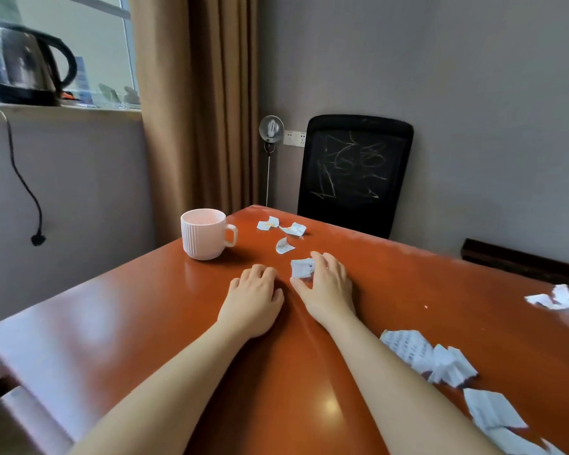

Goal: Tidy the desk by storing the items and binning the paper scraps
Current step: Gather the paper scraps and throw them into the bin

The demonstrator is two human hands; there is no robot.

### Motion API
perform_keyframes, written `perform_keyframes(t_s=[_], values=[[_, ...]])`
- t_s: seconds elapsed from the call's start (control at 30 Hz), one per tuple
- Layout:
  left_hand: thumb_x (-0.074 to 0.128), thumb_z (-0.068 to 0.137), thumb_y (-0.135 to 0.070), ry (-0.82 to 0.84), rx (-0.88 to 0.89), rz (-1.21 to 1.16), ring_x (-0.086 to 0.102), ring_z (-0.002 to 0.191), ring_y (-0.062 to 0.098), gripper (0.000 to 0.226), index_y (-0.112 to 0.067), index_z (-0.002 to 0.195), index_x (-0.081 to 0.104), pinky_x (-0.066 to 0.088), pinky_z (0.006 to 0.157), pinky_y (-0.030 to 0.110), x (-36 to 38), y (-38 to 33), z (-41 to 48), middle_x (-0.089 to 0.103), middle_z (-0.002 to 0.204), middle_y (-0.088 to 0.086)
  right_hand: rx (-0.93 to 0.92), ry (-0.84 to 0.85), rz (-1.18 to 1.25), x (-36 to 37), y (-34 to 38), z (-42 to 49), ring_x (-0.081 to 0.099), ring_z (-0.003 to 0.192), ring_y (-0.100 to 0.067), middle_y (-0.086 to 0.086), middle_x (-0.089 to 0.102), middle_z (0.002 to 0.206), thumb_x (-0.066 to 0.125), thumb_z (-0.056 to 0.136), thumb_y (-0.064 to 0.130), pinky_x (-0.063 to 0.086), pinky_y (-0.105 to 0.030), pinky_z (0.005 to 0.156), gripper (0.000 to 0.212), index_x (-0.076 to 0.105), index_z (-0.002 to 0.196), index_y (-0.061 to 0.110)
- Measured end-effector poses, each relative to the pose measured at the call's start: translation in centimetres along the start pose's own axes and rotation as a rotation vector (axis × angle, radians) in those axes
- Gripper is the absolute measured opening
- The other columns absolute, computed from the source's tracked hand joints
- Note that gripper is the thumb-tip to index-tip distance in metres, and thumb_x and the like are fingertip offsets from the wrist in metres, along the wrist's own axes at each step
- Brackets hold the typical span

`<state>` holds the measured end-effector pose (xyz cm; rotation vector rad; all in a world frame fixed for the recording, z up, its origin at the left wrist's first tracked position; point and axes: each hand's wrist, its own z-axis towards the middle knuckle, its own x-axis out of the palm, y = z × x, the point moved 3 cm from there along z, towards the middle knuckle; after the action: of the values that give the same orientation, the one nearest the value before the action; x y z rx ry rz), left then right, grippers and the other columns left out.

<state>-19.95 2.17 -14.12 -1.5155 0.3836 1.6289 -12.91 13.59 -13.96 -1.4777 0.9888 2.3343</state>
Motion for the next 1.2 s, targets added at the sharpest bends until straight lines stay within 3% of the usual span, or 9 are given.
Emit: perform_keyframes(t_s=[0.23,0.47,0.63,0.83,1.0,1.1,1.2], values=[[0.029,0.100,-0.036,-0.136,-0.031,-0.017,0.022,0.142,0.021,0.048,-0.018,0.144,0.025,0.021,0.115,0.036,1.6,0.9,6.4,0.025,0.153,0.003,-0.027,0.056,0.029,2.0,-0.1,5.2,0.020,0.144,-0.022,0.000,0.020,0.157,0.046,0.096,0.040,0.026,-0.038,0.114,0.059,0.022,0.148,0.026],[0.025,0.099,-0.042,-0.191,-0.059,0.038,0.015,0.145,0.024,0.055,-0.018,0.148,0.016,0.019,0.116,0.039,2.5,1.5,11.2,0.015,0.158,0.005,-0.012,0.050,0.011,3.1,-0.6,10.8,0.004,0.148,-0.022,-0.002,0.008,0.160,0.043,0.098,0.038,0.013,-0.040,0.118,0.063,0.011,0.151,0.024],[0.029,0.095,-0.054,-0.155,-0.086,0.009,0.001,0.148,0.023,0.065,-0.026,0.151,0.009,0.007,0.118,0.043,3.5,2.6,15.3,0.005,0.160,0.003,-0.028,0.069,-0.024,4.0,-1.2,14.4,0.001,0.148,-0.022,-0.001,0.006,0.160,0.039,0.099,0.040,0.010,-0.044,0.117,0.060,0.012,0.151,0.027],[0.031,0.092,-0.059,-0.126,-0.041,0.044,-0.006,0.147,0.020,0.069,-0.030,0.151,0.007,-0.001,0.117,0.045,4.0,4.5,19.5,0.000,0.160,0.000,-0.194,0.130,-0.100,4.7,-1.8,17.2,-0.004,0.148,-0.020,0.004,0.003,0.160,0.034,0.100,0.039,0.006,-0.046,0.117,0.053,0.015,0.150,0.035],[0.017,0.097,-0.053,0.002,-0.066,0.074,-0.004,0.148,0.019,0.058,-0.029,0.150,0.015,-0.001,0.117,0.048,4.6,5.4,21.5,0.005,0.160,-0.001,-0.198,0.194,-0.093,5.1,-2.0,17.8,0.010,0.147,-0.020,0.005,0.022,0.157,0.026,0.102,0.037,0.011,-0.043,0.116,0.043,0.034,0.144,0.034],[0.019,0.098,-0.046,0.039,-0.043,0.084,0.015,0.146,0.019,0.052,-0.025,0.144,0.032,0.010,0.115,0.047,4.6,5.4,21.5,0.027,0.155,0.000,-0.183,0.167,-0.014,4.8,-2.1,17.5,0.028,0.141,-0.022,0.002,0.046,0.144,0.030,0.102,0.032,0.020,-0.040,0.114,0.037,0.054,0.129,0.026],[0.022,0.098,-0.044,0.004,-0.035,0.033,0.034,0.136,0.017,0.048,-0.024,0.136,0.042,0.021,0.109,0.043,4.3,5.3,20.9,0.044,0.143,-0.001,-0.153,0.112,0.076,4.6,-2.2,17.2,0.049,0.123,-0.019,0.003,0.059,0.130,0.037,0.099,0.032,0.032,-0.036,0.106,0.034,0.061,0.122,0.022]])
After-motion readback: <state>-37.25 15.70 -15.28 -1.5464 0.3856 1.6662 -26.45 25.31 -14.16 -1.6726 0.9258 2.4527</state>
